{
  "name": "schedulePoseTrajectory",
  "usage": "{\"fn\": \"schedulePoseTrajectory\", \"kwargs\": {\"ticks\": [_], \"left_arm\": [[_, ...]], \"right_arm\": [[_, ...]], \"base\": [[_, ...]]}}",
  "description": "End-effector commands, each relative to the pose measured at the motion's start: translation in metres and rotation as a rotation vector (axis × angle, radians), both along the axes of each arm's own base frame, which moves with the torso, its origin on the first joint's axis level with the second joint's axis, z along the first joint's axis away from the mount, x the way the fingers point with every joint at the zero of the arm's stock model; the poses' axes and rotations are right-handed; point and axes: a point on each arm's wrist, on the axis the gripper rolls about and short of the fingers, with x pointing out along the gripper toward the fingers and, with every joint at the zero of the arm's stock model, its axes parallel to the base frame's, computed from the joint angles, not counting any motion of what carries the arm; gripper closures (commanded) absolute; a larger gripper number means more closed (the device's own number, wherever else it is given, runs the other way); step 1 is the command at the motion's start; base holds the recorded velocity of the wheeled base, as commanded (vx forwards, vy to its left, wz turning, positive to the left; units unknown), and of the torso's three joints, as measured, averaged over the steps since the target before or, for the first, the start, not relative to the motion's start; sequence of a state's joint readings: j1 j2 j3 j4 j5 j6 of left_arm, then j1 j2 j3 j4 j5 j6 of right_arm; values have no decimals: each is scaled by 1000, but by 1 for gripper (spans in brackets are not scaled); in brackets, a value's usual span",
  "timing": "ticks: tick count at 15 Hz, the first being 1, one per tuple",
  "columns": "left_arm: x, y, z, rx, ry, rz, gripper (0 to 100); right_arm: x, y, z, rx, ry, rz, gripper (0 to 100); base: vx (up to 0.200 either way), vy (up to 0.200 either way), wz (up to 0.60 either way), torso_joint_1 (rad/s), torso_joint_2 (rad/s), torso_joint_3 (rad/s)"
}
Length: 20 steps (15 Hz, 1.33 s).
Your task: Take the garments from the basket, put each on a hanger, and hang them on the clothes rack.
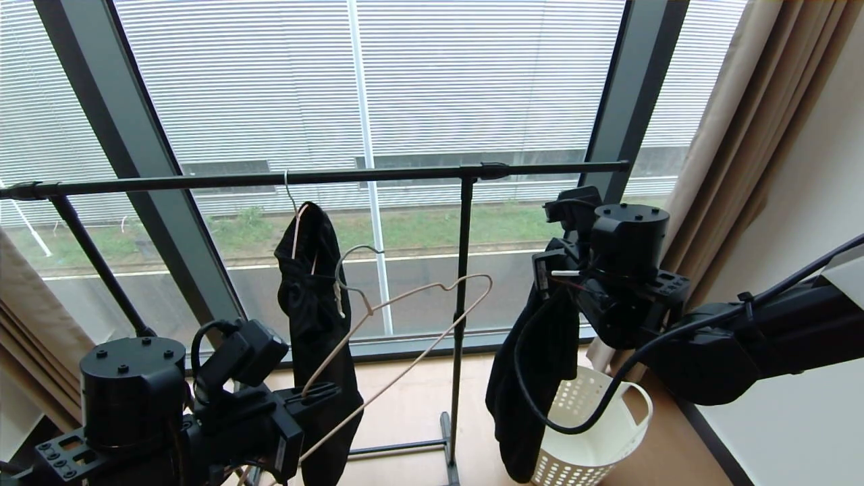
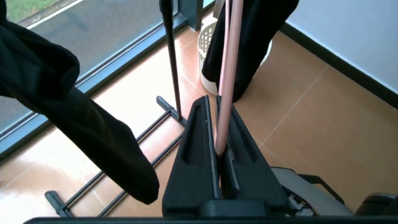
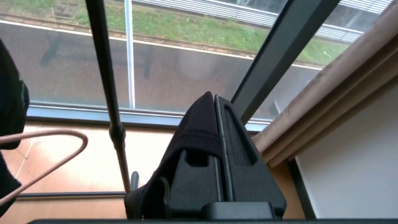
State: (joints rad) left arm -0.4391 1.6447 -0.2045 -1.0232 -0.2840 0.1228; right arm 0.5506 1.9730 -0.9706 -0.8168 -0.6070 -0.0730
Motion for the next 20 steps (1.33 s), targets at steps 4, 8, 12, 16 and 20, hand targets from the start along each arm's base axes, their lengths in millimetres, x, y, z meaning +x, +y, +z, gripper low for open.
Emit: {"fn": "schedulePoseTrajectory", "kwargs": {"ticks": [4, 8, 12, 16, 20], "left_arm": [[-7, -2, -4, -37, 17, -89, 100], [-12, -2, -6, -52, 38, -144, 100], [-14, -5, -6, -60, 43, -170, 100], [-5, -9, -10, -71, 61, -160, 100], [5, -15, -17, -91, 33, -158, 100]], "right_arm": [[10, 0, -6, 0, 4, -21, 100], [13, 2, -11, 7, -10, -19, 100], [12, 4, -11, 19, -28, -10, 100], [-4, 16, -8, 27, -24, 52, 100], [-11, 23, -12, 19, -11, 76, 100]], "base": [[0, 0, 0, 0, 0, 0], [0, 0, 0, 0, 0, 0], [0, 0, 0, 0, 0, 0], [0, 0, 0, 0, 0, 0], [0, 0, 0, 0, 0, 0]]}}
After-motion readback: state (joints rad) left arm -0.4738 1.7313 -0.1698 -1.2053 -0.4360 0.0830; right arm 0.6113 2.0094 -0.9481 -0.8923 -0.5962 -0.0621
